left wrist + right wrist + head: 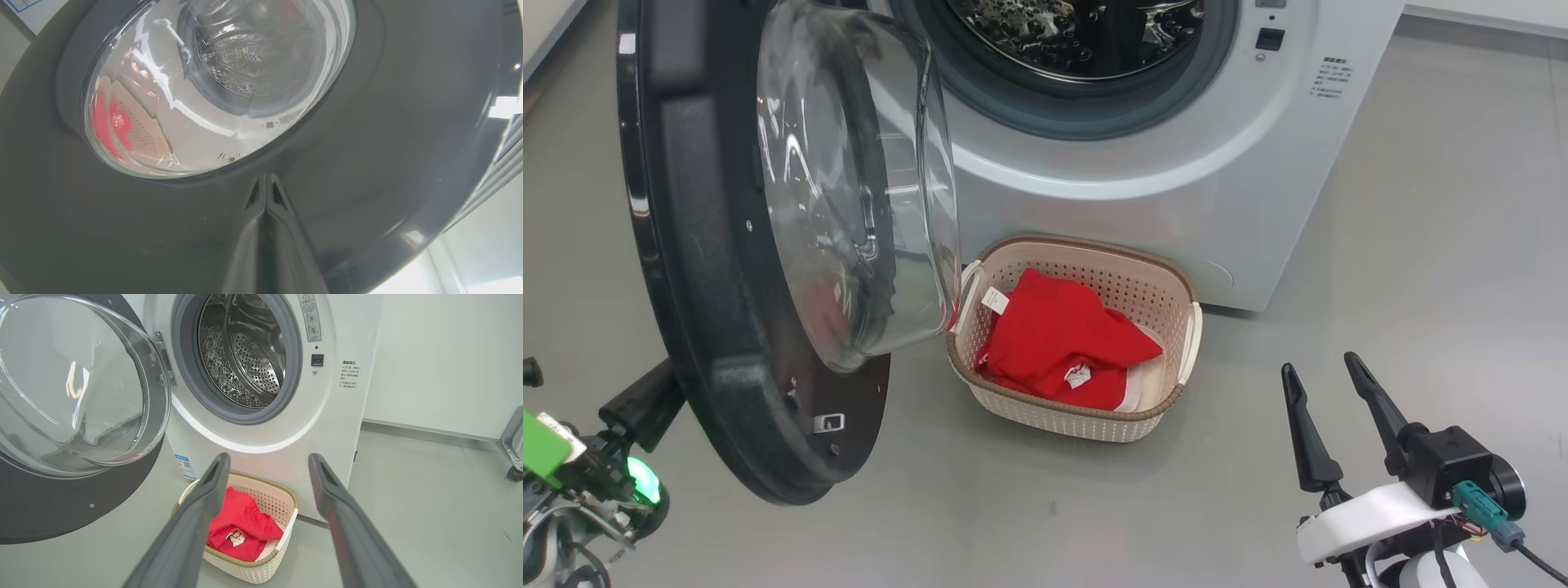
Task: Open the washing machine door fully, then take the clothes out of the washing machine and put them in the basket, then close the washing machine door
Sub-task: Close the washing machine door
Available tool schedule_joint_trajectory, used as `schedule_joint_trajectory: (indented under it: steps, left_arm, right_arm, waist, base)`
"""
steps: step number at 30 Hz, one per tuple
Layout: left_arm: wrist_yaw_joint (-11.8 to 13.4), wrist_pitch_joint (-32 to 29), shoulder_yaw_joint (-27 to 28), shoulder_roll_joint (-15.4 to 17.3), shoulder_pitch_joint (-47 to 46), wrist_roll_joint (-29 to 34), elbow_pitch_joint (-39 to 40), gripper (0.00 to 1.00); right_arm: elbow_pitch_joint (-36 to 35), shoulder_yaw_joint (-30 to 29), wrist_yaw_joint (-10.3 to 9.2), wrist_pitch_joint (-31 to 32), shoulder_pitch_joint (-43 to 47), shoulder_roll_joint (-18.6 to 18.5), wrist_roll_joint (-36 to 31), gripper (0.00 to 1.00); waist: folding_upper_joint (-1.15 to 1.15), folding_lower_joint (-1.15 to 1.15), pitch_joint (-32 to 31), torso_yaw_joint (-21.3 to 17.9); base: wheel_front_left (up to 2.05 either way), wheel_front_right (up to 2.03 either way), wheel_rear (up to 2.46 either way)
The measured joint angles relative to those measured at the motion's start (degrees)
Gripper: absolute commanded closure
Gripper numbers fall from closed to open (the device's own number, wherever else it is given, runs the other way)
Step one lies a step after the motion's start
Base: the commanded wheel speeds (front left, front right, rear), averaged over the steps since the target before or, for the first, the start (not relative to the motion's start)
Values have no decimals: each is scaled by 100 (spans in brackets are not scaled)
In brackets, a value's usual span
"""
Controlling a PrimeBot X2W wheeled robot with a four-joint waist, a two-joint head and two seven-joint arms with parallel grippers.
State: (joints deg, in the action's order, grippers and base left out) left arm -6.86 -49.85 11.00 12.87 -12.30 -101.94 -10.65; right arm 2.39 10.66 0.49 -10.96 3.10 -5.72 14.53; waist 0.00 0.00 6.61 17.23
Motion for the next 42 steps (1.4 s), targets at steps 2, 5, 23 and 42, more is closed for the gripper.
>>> schedule_joint_trajectory:
  steps: [2, 5, 23, 42]
  left_arm:
    - [0, -1, -16, -37, 61, 0, 66, 100]
    - [0, 1, -42, -136, 119, 1, 166, 100]
    - [0, 243, -348, -745, 114, 92, 563, 100]
    - [-1, 913, -683, -984, -746, 732, 214, 100]
  right_arm:
    - [5, 10, 0, -5, 0, 15, 0, 0]
    - [37, 14, -4, -46, -1, 20, 1, 0]
    - [156, 67, -5, -147, -29, 59, 19, 0]
    - [162, 45, -8, -204, -260, 115, 58, 0]
  waist:
    - [0, 0, -16, -87]
    - [0, 0, -32, -223]
    - [0, 0, -28, -1089]
    - [0, 0, 323, -1828]
  base:
    - [0, 0, 0]
    - [0, 0, 0]
    - [0, 0, 0]
    - [0, 0, 0]
